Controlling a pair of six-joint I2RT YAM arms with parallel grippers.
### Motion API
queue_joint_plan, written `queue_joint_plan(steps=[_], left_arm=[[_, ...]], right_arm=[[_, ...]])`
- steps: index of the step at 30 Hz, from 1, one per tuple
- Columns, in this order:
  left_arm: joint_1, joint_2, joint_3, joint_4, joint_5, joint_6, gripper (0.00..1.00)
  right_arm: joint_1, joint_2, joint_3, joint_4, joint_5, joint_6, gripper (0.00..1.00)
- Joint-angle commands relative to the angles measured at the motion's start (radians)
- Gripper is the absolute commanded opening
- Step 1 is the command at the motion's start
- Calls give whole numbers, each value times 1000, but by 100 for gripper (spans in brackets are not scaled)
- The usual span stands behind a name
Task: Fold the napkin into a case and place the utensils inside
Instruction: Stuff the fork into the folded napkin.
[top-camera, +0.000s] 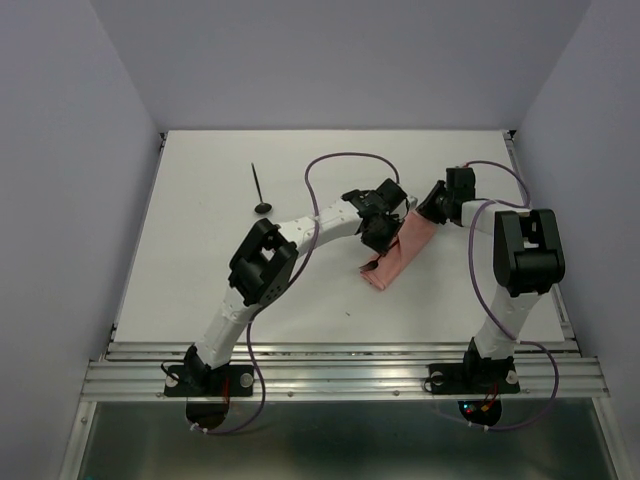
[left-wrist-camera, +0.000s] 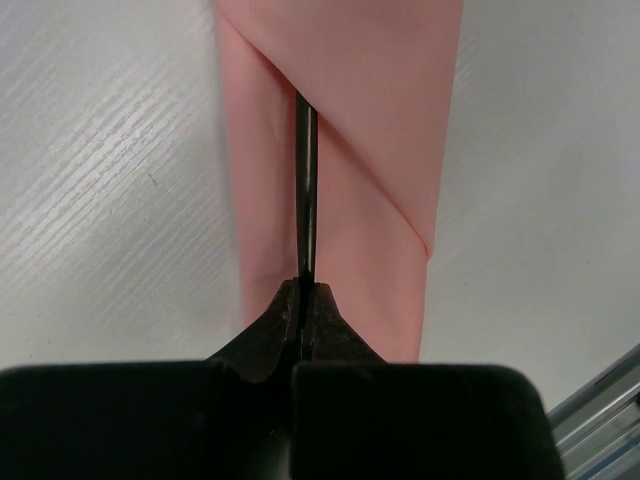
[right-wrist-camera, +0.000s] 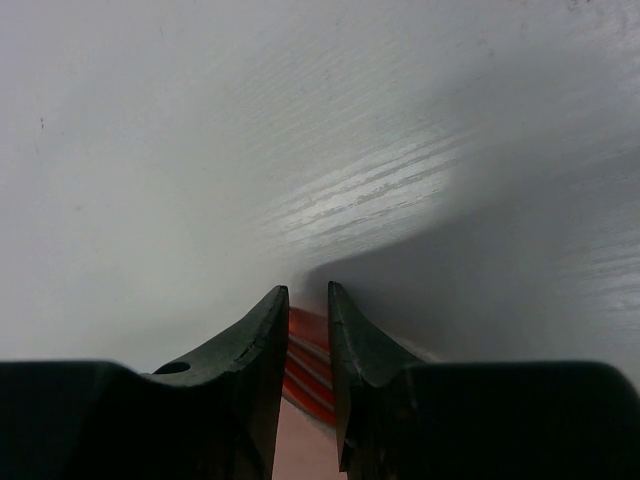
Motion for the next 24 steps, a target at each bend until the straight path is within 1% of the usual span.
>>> queue_joint_plan(steps=[1,9,17,24], left_arm=[[-2,2,65,9,3,-5,0],[-2,40,73,39,5,-30,0],[4,43,56,90,11,-43,0],[5,48,74,85,-35,-37,0]], right_arm=[[7,-2,-47,-77,2,-10,29],[7,-1,-50,-75,4,-11,29],[17,2,-51,-75,6,-11,29],[17,4,-48,-75,6,-16,29]])
